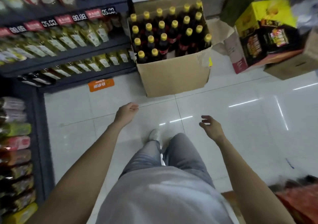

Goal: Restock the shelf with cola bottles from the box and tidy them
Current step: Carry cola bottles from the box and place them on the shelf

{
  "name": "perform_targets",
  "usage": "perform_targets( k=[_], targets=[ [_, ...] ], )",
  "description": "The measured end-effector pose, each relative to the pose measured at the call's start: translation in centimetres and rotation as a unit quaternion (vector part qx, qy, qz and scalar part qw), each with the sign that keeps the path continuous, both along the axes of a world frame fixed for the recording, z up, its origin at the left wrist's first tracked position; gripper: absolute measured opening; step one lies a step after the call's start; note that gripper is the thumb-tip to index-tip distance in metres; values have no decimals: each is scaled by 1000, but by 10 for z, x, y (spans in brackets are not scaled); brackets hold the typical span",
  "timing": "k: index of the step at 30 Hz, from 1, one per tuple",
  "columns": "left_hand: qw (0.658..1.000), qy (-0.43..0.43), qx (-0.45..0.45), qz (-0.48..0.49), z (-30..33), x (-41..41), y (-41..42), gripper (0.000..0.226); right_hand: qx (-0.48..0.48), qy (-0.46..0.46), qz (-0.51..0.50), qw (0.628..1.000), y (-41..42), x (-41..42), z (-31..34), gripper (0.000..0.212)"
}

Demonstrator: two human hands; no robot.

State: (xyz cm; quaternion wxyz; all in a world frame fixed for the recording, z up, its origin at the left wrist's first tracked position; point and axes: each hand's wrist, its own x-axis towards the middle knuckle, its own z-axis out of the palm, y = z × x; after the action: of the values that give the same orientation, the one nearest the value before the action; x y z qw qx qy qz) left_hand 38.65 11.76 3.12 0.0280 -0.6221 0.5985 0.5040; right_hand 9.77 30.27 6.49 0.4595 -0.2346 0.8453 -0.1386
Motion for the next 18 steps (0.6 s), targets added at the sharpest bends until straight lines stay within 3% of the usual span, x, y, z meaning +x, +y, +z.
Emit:
perform_targets(
  k=[6,10,14,18],
  targets=[
    [1000,2,-20,-19,2,-108,-61,22,-71,3,-21,997,-120,-93,-15,33],
    [999,17,-44,23,6,-187,-95,25,-130,73,-2,989,-203,-154,-27,35],
    [991,70,-73,84,-2,-266,-134,29,-136,181,124,966,-265,-203,-46,45],
    [992,34,-78,94,-41,-321,-177,49,-99,188,268,939,-302,-225,-65,62]
  ],
)
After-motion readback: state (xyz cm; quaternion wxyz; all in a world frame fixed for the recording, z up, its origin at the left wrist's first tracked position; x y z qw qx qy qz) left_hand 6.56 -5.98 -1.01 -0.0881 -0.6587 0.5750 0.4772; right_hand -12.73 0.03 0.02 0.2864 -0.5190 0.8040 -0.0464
